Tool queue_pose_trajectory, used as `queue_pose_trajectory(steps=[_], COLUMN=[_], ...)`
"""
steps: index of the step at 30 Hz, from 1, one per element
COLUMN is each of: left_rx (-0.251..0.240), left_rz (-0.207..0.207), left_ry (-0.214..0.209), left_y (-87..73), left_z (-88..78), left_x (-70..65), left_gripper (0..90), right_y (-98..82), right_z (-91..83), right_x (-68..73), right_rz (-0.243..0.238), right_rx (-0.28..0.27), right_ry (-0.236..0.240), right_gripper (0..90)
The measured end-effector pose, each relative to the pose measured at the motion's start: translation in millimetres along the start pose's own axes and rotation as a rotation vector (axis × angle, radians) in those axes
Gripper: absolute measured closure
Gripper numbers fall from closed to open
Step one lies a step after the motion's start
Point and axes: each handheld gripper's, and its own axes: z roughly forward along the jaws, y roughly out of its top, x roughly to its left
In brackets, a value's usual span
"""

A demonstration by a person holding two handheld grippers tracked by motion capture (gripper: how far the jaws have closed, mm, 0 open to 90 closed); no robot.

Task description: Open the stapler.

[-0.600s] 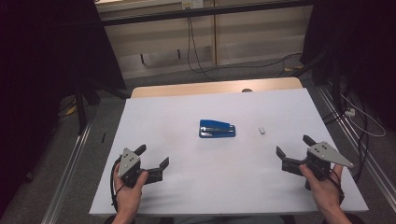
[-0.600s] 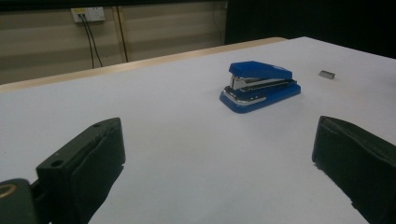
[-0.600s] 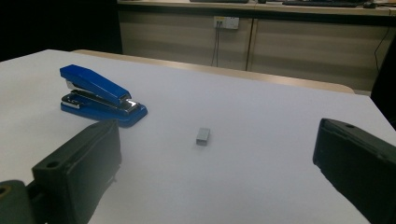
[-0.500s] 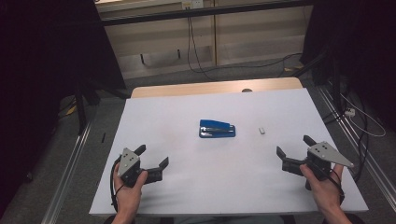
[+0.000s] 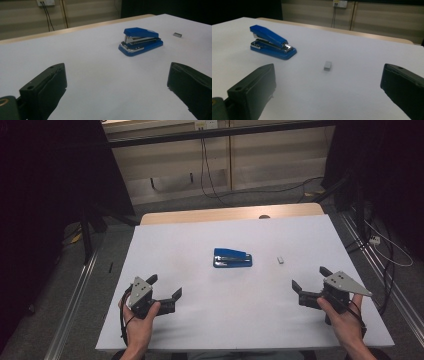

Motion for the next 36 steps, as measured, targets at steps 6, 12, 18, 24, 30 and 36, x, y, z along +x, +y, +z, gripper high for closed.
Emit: queue_pose_trajectory(steps=[6, 12, 18, 24, 30, 36], left_rx=[0.034, 0.050, 0.077, 0.105, 0.100, 0.116], left_rz=[0.003, 0.012, 0.035, -0.022, -0.050, 0.021], left_ry=[0.000, -0.007, -0.009, -0.069, -0.141, -0.129], left_y=[-0.8, -0.1, -0.7, -1.9, 3.1, 11.2], left_z=[3.6, 9.9, 17.6, 25.5, 30.4, 41.5], left_x=[0.6, 0.2, -1.6, -4.5, -8.5, -12.1], left_gripper=[4.7, 7.8, 7.9, 7.9, 7.9, 7.9], right_y=[0.8, 0.4, 5.6, 10.0, 20.4, 27.7], right_z=[2.5, 7.0, 18.0, 32.0, 43.5, 56.5], right_x=[5.3, 8.8, 16.3, 24.5, 29.1, 34.8], right_rz=[0.005, -0.001, -0.019, -0.033, -0.028, -0.029], right_rx=[0.004, 0.026, 0.022, 0.024, -0.003, -0.010], right_ry=[0.022, 0.032, 0.076, 0.106, 0.133, 0.154], right_gripper=[0.0, 0.7, 1.0, 1.6, 1.7, 1.8])
